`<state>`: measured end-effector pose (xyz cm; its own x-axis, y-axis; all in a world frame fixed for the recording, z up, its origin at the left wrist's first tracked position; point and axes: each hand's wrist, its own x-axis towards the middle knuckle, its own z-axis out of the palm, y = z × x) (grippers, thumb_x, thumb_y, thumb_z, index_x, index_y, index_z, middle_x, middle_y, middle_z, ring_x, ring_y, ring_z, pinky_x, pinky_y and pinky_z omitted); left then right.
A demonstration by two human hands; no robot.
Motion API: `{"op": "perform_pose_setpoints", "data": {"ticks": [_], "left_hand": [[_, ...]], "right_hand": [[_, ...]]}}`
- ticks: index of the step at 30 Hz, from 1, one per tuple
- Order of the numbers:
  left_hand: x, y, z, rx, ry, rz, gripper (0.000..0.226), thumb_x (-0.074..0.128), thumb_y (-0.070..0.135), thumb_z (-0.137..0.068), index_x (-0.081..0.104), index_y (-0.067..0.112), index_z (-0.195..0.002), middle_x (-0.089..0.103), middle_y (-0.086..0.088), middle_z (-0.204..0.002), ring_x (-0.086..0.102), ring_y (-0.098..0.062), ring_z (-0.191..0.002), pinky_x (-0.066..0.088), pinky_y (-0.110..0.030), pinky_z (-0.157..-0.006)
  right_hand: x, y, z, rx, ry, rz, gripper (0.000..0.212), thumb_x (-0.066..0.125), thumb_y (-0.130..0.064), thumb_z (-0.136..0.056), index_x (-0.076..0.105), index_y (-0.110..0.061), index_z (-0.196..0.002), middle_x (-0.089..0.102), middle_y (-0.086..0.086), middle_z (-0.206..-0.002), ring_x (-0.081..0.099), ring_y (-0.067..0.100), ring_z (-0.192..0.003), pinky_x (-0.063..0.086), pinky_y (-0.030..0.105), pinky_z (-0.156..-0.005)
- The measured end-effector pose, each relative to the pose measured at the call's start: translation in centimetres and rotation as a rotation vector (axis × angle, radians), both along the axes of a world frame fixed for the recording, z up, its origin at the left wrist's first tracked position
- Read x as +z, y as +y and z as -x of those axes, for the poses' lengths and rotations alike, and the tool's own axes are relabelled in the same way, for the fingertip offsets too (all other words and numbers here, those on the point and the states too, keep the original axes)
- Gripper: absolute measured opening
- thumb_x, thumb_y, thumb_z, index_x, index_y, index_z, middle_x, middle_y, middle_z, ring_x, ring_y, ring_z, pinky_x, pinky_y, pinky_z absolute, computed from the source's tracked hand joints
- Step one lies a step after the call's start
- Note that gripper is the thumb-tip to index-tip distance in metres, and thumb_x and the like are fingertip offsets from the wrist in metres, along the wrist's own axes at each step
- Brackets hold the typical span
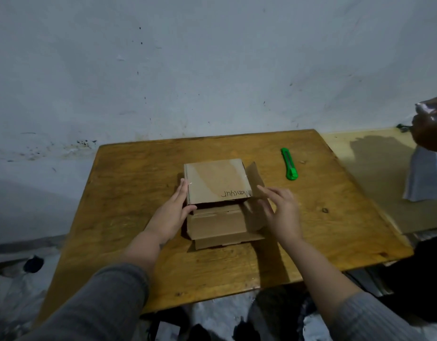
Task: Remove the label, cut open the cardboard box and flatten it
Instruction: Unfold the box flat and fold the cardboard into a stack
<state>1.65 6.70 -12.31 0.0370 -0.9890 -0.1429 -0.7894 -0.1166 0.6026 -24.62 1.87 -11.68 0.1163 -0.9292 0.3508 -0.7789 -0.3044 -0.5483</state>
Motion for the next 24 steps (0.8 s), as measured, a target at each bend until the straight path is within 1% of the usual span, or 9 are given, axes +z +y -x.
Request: {"op": "perform_pose_setpoints", "data": {"ticks": [2, 4, 6, 9, 14, 16, 18, 21, 24], "left_hand": [[0.1, 0.3, 0.2, 0.006, 0.030, -0.012, 0.075, 0.043, 0.034, -0.099, -0.012, 0.031, -0.150, -0.004, 0.013, -0.159, 0.030, -0.018, -0.141, 0.031, -0.040, -0.113], [0.1, 0.6, 0.3, 0.011, 0.046, -0.030, 0.075, 0.043, 0.035, -0.099, -0.012, 0.033, -0.149, -0.003, 0.014, -0.158, 0.035, -0.017, -0.138, 0.033, -0.042, -0.112], [0.4, 0.6, 0.5, 0.016, 0.042, -0.034, 0.075, 0.044, 0.034, -0.098, -0.011, 0.033, -0.150, 0.000, 0.013, -0.159, 0.041, -0.016, -0.134, 0.034, -0.041, -0.111], [0.5, 0.8, 0.5, 0.035, 0.039, -0.035, 0.076, 0.046, 0.032, -0.098, -0.010, 0.033, -0.150, 0.004, 0.012, -0.159, 0.042, -0.014, -0.133, 0.035, -0.040, -0.111], [0.4, 1.3, 0.5, 0.069, 0.036, -0.044, 0.076, 0.045, 0.036, -0.098, -0.011, 0.037, -0.149, 0.007, 0.013, -0.159, 0.042, -0.014, -0.133, 0.036, -0.038, -0.108], [0.3, 1.3, 0.6, 0.085, 0.024, -0.035, 0.076, 0.045, 0.037, -0.097, -0.011, 0.037, -0.149, 0.011, 0.011, -0.159, 0.040, -0.015, -0.134, 0.036, -0.038, -0.107], [0.3, 1.4, 0.6, 0.094, 0.014, -0.016, 0.077, 0.046, 0.037, -0.097, -0.011, 0.037, -0.149, 0.015, 0.009, -0.158, 0.038, -0.015, -0.135, 0.038, -0.037, -0.107], [0.4, 1.5, 0.6, 0.077, 0.021, -0.001, 0.076, 0.046, 0.036, -0.098, -0.011, 0.039, -0.149, 0.016, 0.012, -0.158, 0.042, -0.014, -0.133, 0.043, -0.033, -0.102], [0.7, 1.3, 0.9, 0.079, -0.009, 0.003, 0.073, 0.044, 0.035, -0.098, -0.007, 0.035, -0.151, 0.012, 0.011, -0.159, 0.045, -0.013, -0.130, 0.044, -0.032, -0.100]], "right_hand": [[0.4, -1.0, -0.5, 0.134, 0.103, -0.003, 0.042, 0.068, -0.013, -0.081, 0.062, -0.021, -0.122, 0.064, 0.004, -0.120, 0.053, 0.020, -0.111, 0.046, 0.033, -0.093], [0.4, -1.8, -0.8, 0.154, 0.195, -0.130, 0.043, 0.066, -0.018, -0.084, 0.059, -0.025, -0.125, 0.060, 0.004, -0.128, 0.051, 0.023, -0.118, 0.044, 0.041, -0.100], [0.1, -2.1, -0.8, 0.177, 0.200, -0.158, 0.040, 0.065, -0.018, -0.085, 0.059, -0.025, -0.124, 0.065, 0.002, -0.122, 0.056, 0.021, -0.111, 0.045, 0.042, -0.097], [0.0, -2.1, -0.9, 0.172, 0.091, -0.098, 0.035, 0.065, -0.015, -0.085, 0.062, -0.022, -0.119, 0.070, 0.002, -0.112, 0.063, 0.017, -0.102, 0.051, 0.039, -0.092], [0.7, -2.5, -1.3, 0.154, 0.013, -0.100, 0.037, 0.062, -0.020, -0.087, 0.058, -0.023, -0.124, 0.068, 0.000, -0.117, 0.063, 0.012, -0.103, 0.054, 0.031, -0.090], [1.5, -2.7, -1.8, 0.138, -0.079, -0.118, 0.040, 0.061, -0.019, -0.088, 0.055, -0.025, -0.127, 0.064, -0.010, -0.115, 0.061, 0.005, -0.097, 0.052, 0.018, -0.082], [2.4, -2.9, -2.5, 0.089, -0.221, -0.190, 0.040, 0.060, -0.017, -0.089, 0.055, -0.024, -0.128, 0.057, -0.017, -0.111, 0.055, 0.000, -0.096, 0.044, 0.008, -0.076], [3.0, -3.3, -3.4, 0.023, -0.394, -0.219, 0.027, 0.060, -0.016, -0.089, 0.061, -0.017, -0.116, 0.066, -0.006, -0.106, 0.062, 0.007, -0.096, 0.050, 0.016, -0.078], [3.3, -3.9, -3.9, -0.022, -0.467, -0.227, 0.021, 0.059, -0.017, -0.089, 0.063, -0.017, -0.110, 0.066, -0.006, -0.098, 0.063, 0.008, -0.091, 0.046, 0.011, -0.068]]}}
